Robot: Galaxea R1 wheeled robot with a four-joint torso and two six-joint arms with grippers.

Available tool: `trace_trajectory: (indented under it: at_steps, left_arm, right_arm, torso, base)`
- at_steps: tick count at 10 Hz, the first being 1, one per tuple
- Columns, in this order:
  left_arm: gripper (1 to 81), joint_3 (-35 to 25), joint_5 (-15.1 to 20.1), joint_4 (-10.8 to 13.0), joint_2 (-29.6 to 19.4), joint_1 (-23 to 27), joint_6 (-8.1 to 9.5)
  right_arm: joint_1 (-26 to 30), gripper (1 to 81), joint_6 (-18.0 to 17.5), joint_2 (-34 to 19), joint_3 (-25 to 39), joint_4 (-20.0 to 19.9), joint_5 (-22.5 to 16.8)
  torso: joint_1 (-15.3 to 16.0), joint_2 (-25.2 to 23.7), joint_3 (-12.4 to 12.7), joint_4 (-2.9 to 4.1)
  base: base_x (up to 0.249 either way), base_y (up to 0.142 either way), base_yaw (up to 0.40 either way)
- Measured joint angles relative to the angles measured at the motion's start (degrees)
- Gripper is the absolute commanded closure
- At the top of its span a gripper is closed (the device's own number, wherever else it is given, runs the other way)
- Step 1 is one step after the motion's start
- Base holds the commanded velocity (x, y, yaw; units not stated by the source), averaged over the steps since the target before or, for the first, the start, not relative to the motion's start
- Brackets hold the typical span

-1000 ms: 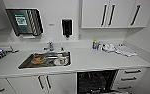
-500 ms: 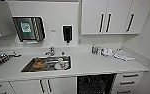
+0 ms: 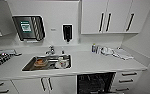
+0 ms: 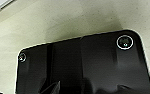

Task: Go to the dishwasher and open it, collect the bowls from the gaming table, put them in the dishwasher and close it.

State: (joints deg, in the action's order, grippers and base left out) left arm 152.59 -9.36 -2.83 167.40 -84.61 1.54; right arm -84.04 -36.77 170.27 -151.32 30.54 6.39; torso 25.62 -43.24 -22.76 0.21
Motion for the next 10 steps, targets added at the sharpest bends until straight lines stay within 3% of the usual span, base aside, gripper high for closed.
trace_trajectory:
  at_steps: [3,10]
  left_arm:
    - [1.0,2.67,-0.02,0.02,1.29,0.16,-0.09]
    - [1.0,2.71,0.11,0.02,1.93,-0.02,-0.09]
  right_arm:
    - [-0.30,1.0,-0.13,3.05,-3.19,0.00,0.02]
    - [-1.27,1.0,0.28,3.68,-5.11,0.13,-0.24]
  torso:
    - [-3.56,5.51,0.83,0.00]
    - [-12.74,19.47,10.85,0.00]
  base:
    - [0.000,0.000,0.000]
    - [0.000,0.000,0.000]
